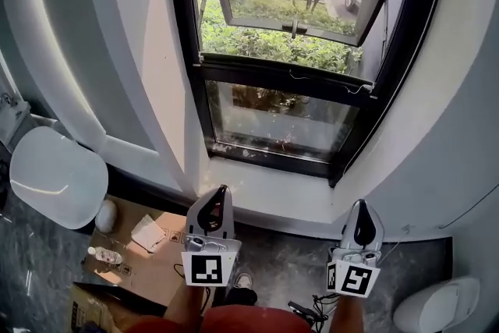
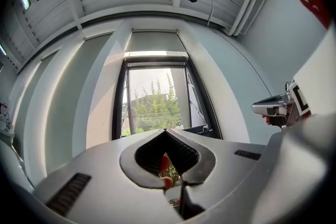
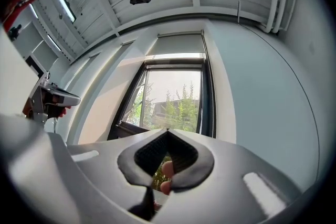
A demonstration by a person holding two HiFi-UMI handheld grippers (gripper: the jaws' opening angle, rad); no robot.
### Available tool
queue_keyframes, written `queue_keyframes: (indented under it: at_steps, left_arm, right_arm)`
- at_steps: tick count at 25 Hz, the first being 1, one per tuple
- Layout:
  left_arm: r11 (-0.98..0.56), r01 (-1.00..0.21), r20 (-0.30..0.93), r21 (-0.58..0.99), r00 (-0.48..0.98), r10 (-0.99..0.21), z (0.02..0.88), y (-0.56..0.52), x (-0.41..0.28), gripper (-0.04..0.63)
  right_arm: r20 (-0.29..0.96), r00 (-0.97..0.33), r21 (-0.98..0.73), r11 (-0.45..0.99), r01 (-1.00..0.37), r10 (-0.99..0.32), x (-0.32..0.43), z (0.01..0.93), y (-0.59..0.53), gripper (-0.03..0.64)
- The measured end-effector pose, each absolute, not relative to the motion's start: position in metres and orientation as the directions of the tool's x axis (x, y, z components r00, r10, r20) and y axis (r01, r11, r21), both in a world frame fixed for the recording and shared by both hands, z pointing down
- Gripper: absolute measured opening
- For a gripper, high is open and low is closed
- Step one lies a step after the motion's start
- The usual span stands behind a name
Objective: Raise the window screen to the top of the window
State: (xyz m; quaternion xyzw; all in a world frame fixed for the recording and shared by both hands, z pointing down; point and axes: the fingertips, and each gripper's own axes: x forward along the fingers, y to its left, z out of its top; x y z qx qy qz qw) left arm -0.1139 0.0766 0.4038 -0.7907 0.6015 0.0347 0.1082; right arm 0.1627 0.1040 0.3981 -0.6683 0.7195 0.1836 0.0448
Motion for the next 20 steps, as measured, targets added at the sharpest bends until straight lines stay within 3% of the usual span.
queue_keyframes:
  at_steps: [20]
  left_arm:
    - [-0.313,-0.944,-0.199,-0.107,0.329,-0.923,0.402,-0.034,-0.149,0.005]
  right_arm:
    - [-0.307,-0.060,0.220,-0.009,-0.976,-0.950,0.119,0.391,0.008,0.011]
